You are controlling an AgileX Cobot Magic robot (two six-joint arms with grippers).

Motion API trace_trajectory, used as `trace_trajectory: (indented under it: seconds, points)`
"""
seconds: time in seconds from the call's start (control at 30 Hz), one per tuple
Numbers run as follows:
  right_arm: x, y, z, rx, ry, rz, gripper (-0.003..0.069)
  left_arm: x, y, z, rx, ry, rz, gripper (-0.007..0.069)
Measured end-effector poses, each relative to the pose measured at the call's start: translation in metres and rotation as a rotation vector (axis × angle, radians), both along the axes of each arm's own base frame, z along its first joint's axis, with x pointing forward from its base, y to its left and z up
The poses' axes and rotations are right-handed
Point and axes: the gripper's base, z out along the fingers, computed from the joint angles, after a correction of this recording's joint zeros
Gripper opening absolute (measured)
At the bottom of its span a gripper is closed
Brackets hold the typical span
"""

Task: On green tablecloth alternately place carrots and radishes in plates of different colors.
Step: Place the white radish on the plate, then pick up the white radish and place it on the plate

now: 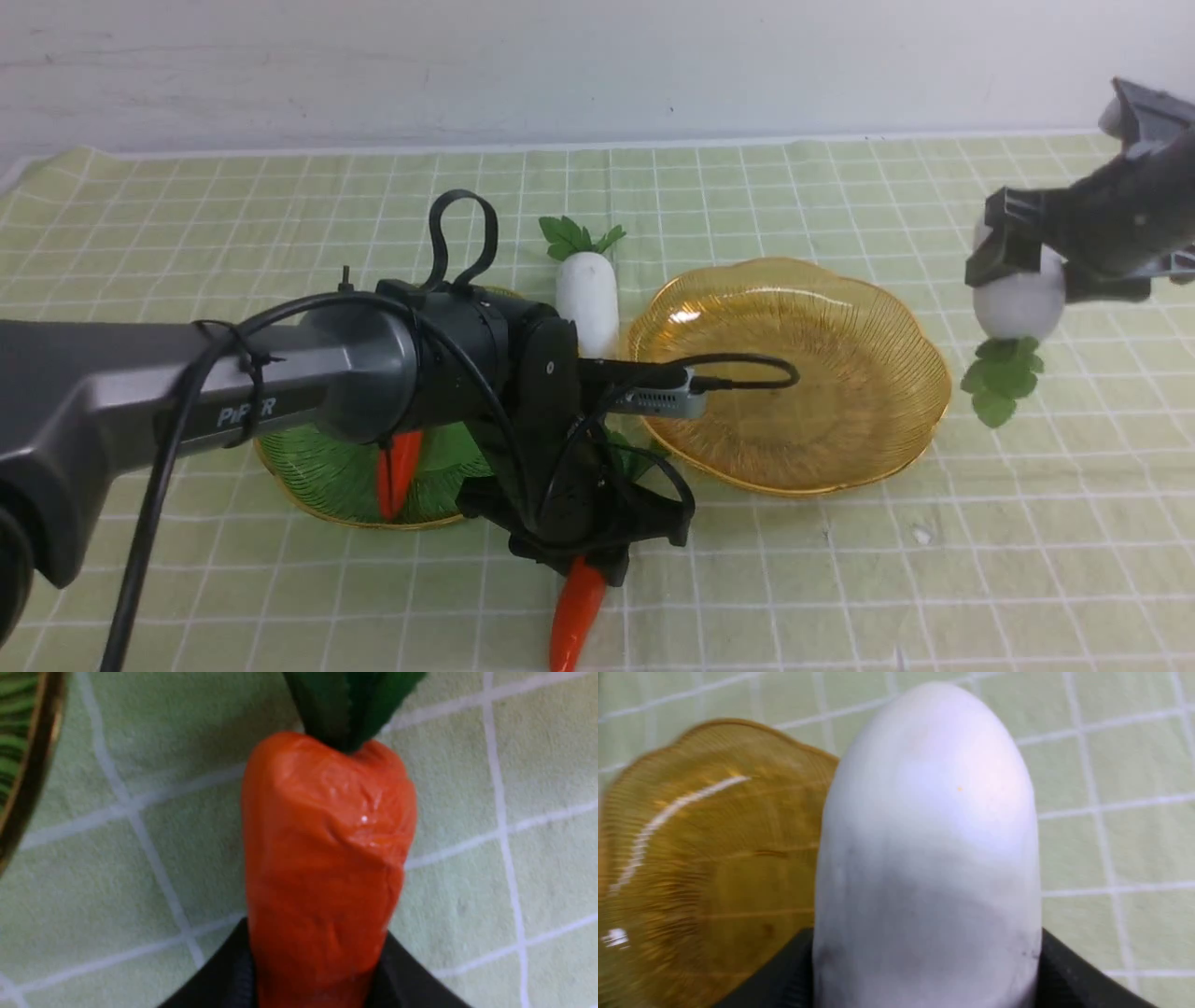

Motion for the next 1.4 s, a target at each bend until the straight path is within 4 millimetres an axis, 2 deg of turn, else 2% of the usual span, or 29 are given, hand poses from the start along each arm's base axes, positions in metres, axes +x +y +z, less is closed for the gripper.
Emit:
trace_trajectory:
  seconds: [0.03, 0.07, 0.1, 0.17, 0.2, 0.23, 0.27, 0.3, 0.37, 0.4, 0.43, 0.47, 0.53, 0.67, 0.7, 0.73, 0.8, 0.83, 0.87, 0.9, 0.93, 1.0, 1.07, 1.13, 1.2, 1.27, 1.37, 1.4]
  points:
    - [0.0, 0.012, 0.002, 0.024, -0.017, 0.042, 0.047, -0.001, 0.001, 0.01, -0.005, -0.003, -0.005, 0.0226]
    - [0.0, 0.013, 0.003, 0.024, -0.023, 0.049, 0.047, -0.001, 0.001, 0.011, -0.004, -0.002, -0.007, 0.0226]
    - [0.0, 0.022, 0.002, 0.038, -0.031, 0.084, 0.047, -0.001, 0.001, 0.025, -0.013, -0.027, -0.016, 0.0226]
    - [0.002, 0.047, -0.007, 0.063, -0.025, 0.166, 0.047, -0.002, 0.009, 0.066, -0.027, -0.109, -0.028, 0.0226]
    - [0.002, 0.05, -0.008, 0.061, -0.024, 0.176, 0.047, -0.003, 0.01, 0.068, -0.027, -0.112, -0.027, 0.0226]
    - [0.003, 0.061, -0.018, 0.065, -0.011, 0.216, 0.047, -0.003, 0.02, 0.092, -0.041, -0.15, 0.002, 0.0226]
    - [0.004, 0.067, -0.024, 0.063, -0.002, 0.239, 0.047, -0.002, 0.031, 0.107, -0.048, -0.173, 0.033, 0.0226]
    - [0.004, 0.068, -0.025, 0.063, 0.0, 0.243, 0.047, -0.002, 0.035, 0.112, -0.05, -0.185, 0.044, 0.0226]
    - [0.007, 0.075, -0.038, 0.058, 0.025, 0.274, 0.047, 0.007, 0.063, 0.132, -0.046, -0.263, 0.11, 0.0226]
    - [0.009, 0.078, -0.041, 0.058, 0.032, 0.28, 0.047, 0.013, 0.076, 0.134, -0.038, -0.286, 0.133, 0.0226]
    - [0.009, 0.078, -0.041, 0.059, 0.031, 0.279, 0.047, 0.015, 0.078, 0.135, -0.037, -0.293, 0.136, 0.0226]
    - [0.012, 0.078, -0.044, 0.06, 0.034, 0.279, 0.047, 0.025, 0.092, 0.132, -0.02, -0.308, 0.159, 0.0226]
    - [0.013, 0.078, -0.044, 0.06, 0.033, 0.278, 0.047, 0.029, 0.096, 0.128, -0.014, -0.309, 0.16, 0.0226]
    - [0.013, 0.078, -0.043, 0.062, 0.033, 0.278, 0.0546, 0.044, 0.097, 0.107, -0.01, -0.296, 0.158, 0.0227]
    - [0.012, 0.079, -0.044, 0.064, 0.042, 0.284, 0.0603, 0.049, 0.096, 0.099, -0.012, -0.294, 0.158, 0.0252]
    - [0.012, 0.079, -0.044, 0.065, 0.045, 0.286, 0.0608, 0.051, 0.095, 0.096, -0.012, -0.289, 0.158, 0.0262]
    - [0.01, 0.079, -0.043, 0.067, 0.061, 0.305, 0.066, 0.057, 0.092, 0.083, -0.015, -0.273, 0.161, 0.0358]
    - [0.01, 0.079, -0.043, 0.067, 0.061, 0.307, 0.0663, 0.057, 0.092, 0.083, -0.014, -0.271, 0.162, 0.0367]
    - [0.007, 0.079, -0.039, 0.065, 0.064, 0.322, 0.0675, 0.06, 0.091, 0.077, -0.013, -0.266, 0.163, 0.0442]
    - [0.007, 0.079, -0.039, 0.064, 0.062, 0.322, 0.0676, 0.06, 0.091, 0.075, -0.012, -0.263, 0.163, 0.0459]
    - [0.003, 0.079, -0.029, 0.065, 0.051, 0.334, 0.0676, 0.062, 0.09, 0.074, -0.011, -0.26, 0.163, 0.0515]
    - [-0.002, 0.078, -0.011, 0.061, 0.017, 0.343, 0.0669, 0.065, 0.089, 0.077, -0.018, -0.275, 0.164, 0.0573]
    - [-0.01, 0.078, 0.011, 0.059, -0.034, 0.349, 0.0648, 0.073, 0.086, 0.093, -0.043, -0.323, 0.173, 0.0591]
    - [-0.017, 0.077, 0.029, 0.056, -0.079, 0.351, 0.0627, 0.081, 0.083, 0.11, -0.072, -0.376, 0.178, 0.0584]
    - [-0.026, 0.076, 0.048, 0.054, -0.122, 0.359, 0.0602, 0.098, 0.076, 0.134, -0.111, -0.456, 0.169, 0.0552]
    - [-0.033, 0.076, 0.06, 0.053, -0.143, 0.37, 0.0585, 0.11, 0.071, 0.15, -0.131, -0.508, 0.144, 0.0521]
    - [-0.045, 0.076, 0.073, 0.047, -0.139, 0.404, 0.0566, 0.135, 0.058, 0.156, -0.16, -0.523, 0.098, 0.0482]
    - [-0.05, 0.076, 0.075, 0.048, -0.119, 0.426, 0.0562, 0.148, 0.052, 0.146, -0.163, -0.5, 0.081, 0.0475]
